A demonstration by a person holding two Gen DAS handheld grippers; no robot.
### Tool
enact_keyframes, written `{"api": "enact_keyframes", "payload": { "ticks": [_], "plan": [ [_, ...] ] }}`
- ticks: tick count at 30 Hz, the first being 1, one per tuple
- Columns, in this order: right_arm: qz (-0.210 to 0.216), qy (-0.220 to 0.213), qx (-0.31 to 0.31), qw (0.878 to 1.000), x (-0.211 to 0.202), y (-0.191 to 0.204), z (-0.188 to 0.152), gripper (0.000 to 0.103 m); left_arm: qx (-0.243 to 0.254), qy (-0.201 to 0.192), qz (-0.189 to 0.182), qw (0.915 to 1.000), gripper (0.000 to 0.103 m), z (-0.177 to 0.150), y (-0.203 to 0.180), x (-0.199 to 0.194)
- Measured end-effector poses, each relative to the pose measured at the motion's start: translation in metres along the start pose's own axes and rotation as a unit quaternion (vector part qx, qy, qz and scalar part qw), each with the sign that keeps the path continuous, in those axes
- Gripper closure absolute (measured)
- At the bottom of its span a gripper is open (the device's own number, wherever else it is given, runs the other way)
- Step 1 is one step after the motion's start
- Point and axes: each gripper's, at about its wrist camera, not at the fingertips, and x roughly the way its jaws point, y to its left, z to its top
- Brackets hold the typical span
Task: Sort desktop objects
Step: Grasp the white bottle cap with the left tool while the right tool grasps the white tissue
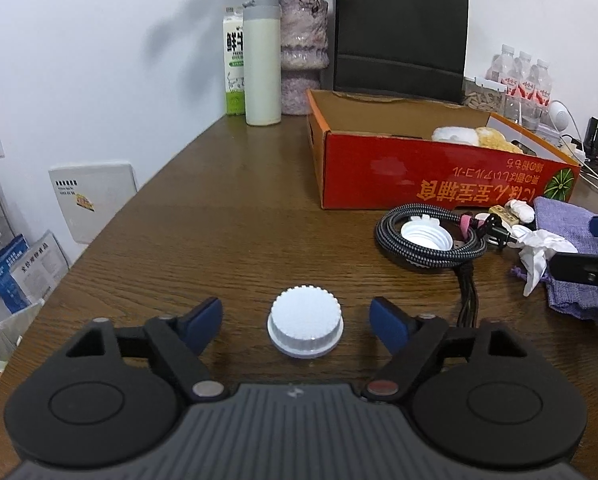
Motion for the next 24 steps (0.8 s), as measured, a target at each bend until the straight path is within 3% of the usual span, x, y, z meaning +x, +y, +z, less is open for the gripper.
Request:
{"api": "enact_keyframes", "payload": {
  "ticks": [5,9,13,18,24],
  "plan": [
    [0.005,0.016,0.0,1.0,0.017,0.002,0.003,0.02,-0.003,0.006,-0.005,1.0,0.027,0.0,0.0,0.002],
    [0.015,0.024,0.001,1.0,0.022,0.003,0.002,0.038,-0.003,0.006,-0.004,1.0,0.027,0.001,0.0,0.003],
    [0.022,0.026,0.003,0.999,0.023,0.003,0.0,0.066,0.0,0.007,-0.003,1.0,0.027,0.001,-0.001,0.003],
    [0.024,0.019,0.004,1.0,0.019,0.003,-0.001,0.08,0.0,0.007,-0.001,1.0,0.029,0.002,-0.001,0.003],
    [0.026,0.005,0.006,1.0,0.011,0.004,-0.003,0.088,0.0,0.005,0.0,1.0,0.035,0.002,-0.003,0.003]
  ]
}}
